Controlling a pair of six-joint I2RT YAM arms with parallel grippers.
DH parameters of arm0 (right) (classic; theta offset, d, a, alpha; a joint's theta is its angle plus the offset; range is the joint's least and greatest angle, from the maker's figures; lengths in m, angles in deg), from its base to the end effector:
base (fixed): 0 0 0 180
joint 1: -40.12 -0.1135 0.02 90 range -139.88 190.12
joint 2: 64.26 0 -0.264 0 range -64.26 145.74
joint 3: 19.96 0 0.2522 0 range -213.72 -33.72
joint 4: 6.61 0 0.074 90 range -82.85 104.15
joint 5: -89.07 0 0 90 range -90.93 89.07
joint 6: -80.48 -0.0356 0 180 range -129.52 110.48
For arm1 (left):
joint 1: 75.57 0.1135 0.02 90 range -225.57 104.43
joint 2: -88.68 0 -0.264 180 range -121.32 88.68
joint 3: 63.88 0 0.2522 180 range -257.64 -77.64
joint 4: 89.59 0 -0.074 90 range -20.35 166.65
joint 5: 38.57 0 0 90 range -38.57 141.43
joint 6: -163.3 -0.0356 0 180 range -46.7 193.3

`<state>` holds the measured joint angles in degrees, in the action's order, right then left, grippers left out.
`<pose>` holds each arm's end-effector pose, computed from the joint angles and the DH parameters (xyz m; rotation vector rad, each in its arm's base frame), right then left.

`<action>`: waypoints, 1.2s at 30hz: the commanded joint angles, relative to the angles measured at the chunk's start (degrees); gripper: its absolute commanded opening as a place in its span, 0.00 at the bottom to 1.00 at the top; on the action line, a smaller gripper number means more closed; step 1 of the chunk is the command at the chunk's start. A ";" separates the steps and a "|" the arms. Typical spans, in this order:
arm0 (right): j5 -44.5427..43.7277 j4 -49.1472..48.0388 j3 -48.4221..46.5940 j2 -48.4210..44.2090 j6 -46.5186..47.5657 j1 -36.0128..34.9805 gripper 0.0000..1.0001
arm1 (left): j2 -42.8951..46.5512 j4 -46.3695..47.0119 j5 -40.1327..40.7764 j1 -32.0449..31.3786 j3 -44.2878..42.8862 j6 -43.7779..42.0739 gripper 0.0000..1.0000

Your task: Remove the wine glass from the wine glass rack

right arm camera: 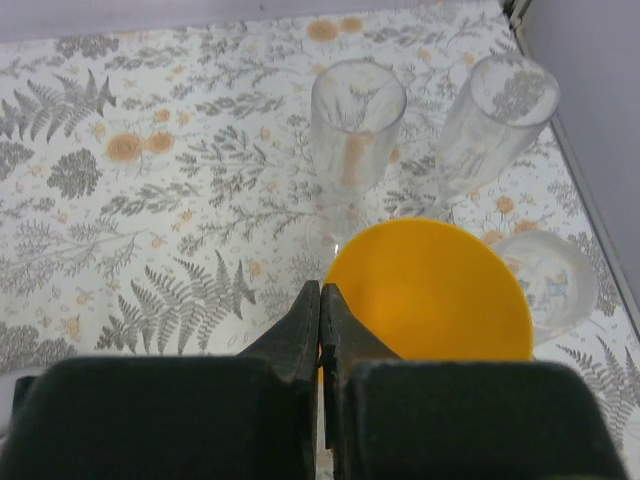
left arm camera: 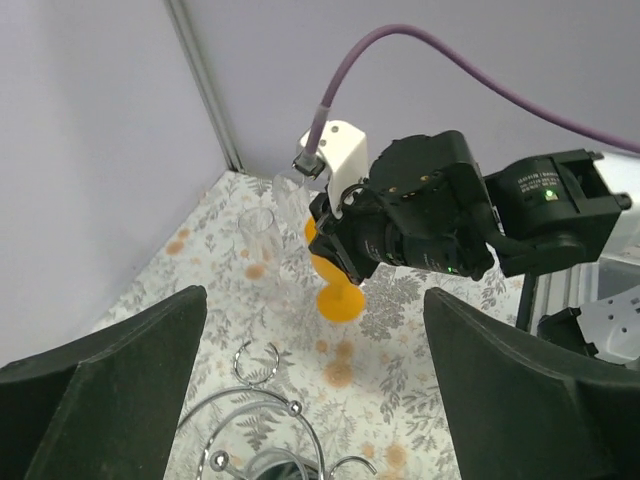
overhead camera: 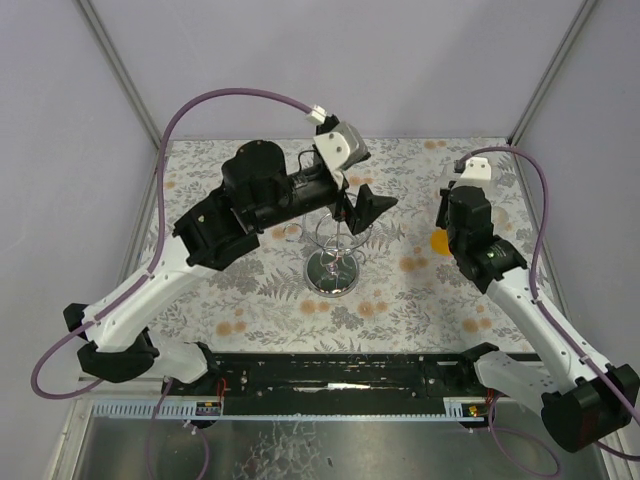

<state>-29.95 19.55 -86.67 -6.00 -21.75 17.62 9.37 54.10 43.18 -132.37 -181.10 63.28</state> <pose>0.2198 0.0723 0.3431 0.1786 1.8317 -0.0525 0.1486 -0.2364 0.5309 0.9729 1.2610 -0.7536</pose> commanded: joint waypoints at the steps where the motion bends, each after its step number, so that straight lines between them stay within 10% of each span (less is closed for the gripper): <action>1: -2.85 -13.94 1.47 0.93 4.32 -0.19 0.00 | -1.19 -3.72 -3.36 2.44 -3.59 8.40 0.88; 21: -3.16 -15.16 8.73 5.95 2.11 -0.26 0.02 | -1.30 -3.37 -6.38 6.89 -2.63 11.19 0.89; 31: -3.25 -15.39 10.08 7.06 1.33 -0.26 0.40 | -0.19 -3.61 -7.26 7.26 -1.62 10.65 0.89; 36: -3.74 -14.02 9.06 4.20 0.35 -0.25 0.86 | 0.35 -3.44 -7.17 7.77 -1.42 10.86 0.89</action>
<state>-31.78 6.72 -76.37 1.11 -20.54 17.62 8.00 49.32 36.77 -125.28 -182.87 73.60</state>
